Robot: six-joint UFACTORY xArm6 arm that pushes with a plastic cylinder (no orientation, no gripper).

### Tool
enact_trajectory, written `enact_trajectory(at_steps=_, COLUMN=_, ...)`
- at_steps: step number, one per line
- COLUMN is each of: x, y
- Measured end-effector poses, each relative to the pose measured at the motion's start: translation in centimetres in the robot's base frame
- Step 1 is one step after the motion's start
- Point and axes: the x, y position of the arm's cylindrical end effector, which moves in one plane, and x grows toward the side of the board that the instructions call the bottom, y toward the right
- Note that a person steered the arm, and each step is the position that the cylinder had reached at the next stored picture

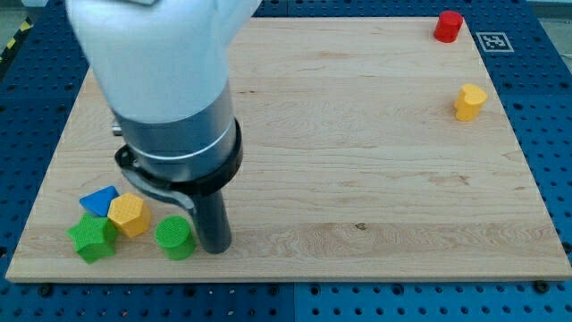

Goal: Slide the yellow heart left a bit down

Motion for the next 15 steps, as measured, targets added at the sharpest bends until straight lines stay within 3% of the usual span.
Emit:
enact_trajectory(at_steps=3, x=-0.6, y=-5.0)
enact_trajectory(at_steps=8, x=-3.6, y=10.3)
enact_trajectory(at_steps=10, x=-3.6, y=10.4)
enact_trajectory(at_steps=13, x=-3.6, y=24.4)
enact_trajectory(at_steps=15, x=-3.6, y=28.1)
